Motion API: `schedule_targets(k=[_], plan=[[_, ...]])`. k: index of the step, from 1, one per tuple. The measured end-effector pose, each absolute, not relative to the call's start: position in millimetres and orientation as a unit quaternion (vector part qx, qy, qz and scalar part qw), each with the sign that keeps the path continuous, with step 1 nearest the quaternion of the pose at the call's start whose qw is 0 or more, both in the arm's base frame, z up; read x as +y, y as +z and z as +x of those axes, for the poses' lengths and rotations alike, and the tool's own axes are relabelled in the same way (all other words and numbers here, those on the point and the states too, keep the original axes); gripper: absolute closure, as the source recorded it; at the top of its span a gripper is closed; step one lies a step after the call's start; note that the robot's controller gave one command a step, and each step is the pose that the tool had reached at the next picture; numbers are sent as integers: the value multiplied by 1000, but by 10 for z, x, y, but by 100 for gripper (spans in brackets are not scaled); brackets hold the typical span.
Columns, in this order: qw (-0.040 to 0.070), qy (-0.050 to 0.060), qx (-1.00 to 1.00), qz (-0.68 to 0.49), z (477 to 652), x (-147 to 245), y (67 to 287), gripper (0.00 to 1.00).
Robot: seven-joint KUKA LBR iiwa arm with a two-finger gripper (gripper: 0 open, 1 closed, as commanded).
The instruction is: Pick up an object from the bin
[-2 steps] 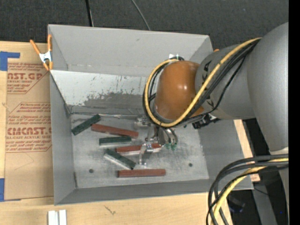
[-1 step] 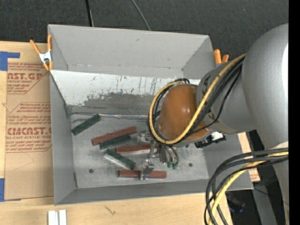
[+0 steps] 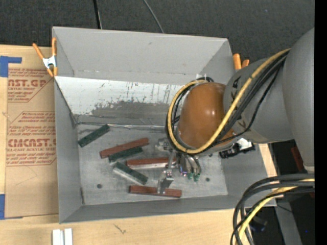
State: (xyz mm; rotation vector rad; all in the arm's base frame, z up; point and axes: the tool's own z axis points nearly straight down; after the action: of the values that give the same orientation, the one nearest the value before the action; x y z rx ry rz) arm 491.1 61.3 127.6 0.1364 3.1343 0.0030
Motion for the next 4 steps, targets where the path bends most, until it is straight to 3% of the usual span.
schedule_targets(k=[1,2,4], plan=[[4,1,999,55,4863,796,712,0],[11,3,999,42,4884,728,772,100],[8,2,999,42,4876,727,822,100]])
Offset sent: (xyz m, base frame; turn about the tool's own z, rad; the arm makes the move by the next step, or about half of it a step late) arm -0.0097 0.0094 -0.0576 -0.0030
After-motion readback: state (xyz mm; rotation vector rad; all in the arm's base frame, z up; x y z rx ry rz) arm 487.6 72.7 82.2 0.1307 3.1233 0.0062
